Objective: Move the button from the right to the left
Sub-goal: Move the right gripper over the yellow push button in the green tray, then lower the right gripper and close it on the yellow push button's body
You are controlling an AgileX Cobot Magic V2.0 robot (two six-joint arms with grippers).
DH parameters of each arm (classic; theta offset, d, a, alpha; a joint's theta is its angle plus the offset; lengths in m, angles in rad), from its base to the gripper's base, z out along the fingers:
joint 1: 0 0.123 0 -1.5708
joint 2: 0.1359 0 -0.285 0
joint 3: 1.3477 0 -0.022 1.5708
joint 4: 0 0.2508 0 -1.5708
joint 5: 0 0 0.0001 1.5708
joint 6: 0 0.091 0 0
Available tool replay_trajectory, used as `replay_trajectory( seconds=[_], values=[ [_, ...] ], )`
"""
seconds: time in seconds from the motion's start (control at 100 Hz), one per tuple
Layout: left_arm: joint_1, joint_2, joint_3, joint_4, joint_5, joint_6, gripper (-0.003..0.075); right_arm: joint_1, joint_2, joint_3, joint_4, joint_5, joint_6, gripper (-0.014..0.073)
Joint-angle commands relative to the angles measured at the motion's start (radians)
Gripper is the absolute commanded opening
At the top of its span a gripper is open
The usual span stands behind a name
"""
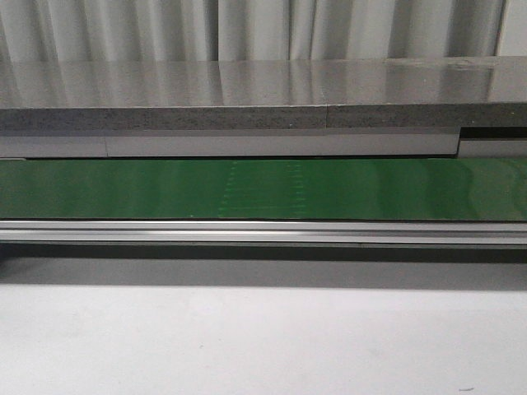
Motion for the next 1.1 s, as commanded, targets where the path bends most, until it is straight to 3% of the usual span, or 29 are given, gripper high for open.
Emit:
replay_trajectory(
  seconds=[0.0, 0.43, 0.98, 1.09],
  values=[
    [0.002, -0.032, 0.046, 0.000, -0.074, -0.006, -0.0020, 0.002, 0.081, -0.104, -0.009, -0.018, 0.001, -0.0069],
    [0.002, -0.032, 0.046, 0.000, -0.074, -0.006, -0.0020, 0.002, 0.515, -0.375, 0.002, 0.073, 0.001, -0.0069],
    [0.002, -0.032, 0.046, 0.000, -0.074, -0.006, -0.0020, -0.019, 0.998, -0.750, -0.005, 0.413, -0.039, -0.0064],
    [0.002, -0.032, 0.046, 0.000, -0.074, -0.006, -0.0020, -0.062, 1.062, -0.787, -0.005, 0.477, -0.049, 0.0015]
  ],
)
